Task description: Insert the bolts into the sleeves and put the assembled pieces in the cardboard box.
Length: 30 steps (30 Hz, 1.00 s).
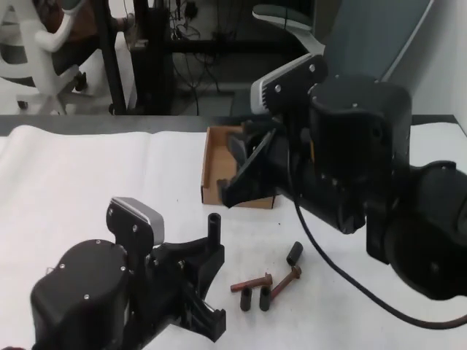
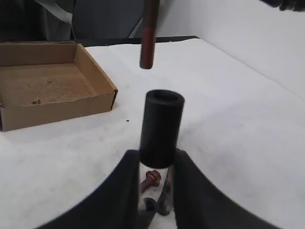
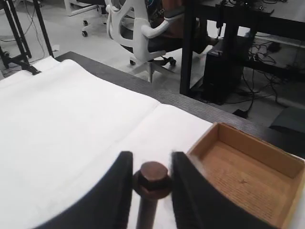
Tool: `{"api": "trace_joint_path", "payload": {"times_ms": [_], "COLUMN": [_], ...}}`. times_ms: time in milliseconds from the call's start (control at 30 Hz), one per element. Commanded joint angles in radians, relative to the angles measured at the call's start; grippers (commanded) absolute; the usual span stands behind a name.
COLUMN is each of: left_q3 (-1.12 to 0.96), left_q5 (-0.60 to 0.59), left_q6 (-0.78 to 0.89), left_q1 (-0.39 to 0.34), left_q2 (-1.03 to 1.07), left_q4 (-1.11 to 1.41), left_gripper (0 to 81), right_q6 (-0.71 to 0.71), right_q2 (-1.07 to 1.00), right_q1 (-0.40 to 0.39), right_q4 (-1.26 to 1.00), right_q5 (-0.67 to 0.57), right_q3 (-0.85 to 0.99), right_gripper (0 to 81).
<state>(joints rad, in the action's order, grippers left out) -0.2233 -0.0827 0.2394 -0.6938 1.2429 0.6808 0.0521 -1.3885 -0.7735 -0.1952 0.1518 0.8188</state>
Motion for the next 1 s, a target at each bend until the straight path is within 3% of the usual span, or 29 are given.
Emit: {"api": "trace_joint_path", "payload": {"times_ms": [0,133,500,967], "left_q3": [-0.002,-0.002,-0.002,-0.002], "left_q5": [0.011,0.014,0.075,0.083], "left_q6": [0.007,0.006,0.004,-0.004], "left_q1": [-0.005,-0.005,-0.005,-0.005], "left_q2": [0.024,0.034,0.036,0.036], "left_q4": [0.043,0.043,0.059,0.068], "left_gripper": [1.8,1.8,1.8,1.8], "right_q6": [-0.007,0.038,0.035,-0.039], "right_q2": [0.007,0.007,0.007,0.007], "right_q1": [-0.015,-0.034,-0.104,-0.106], "right_q4": [-0.047,-0.05,-0.04,0.023], "right_q5": [-0.009,-0.065,-0.068,-0.06], "right_q3": [0.004,0.004,0.004,0.004], "right_gripper": [0.0,0.0,0.0,0.0]}}
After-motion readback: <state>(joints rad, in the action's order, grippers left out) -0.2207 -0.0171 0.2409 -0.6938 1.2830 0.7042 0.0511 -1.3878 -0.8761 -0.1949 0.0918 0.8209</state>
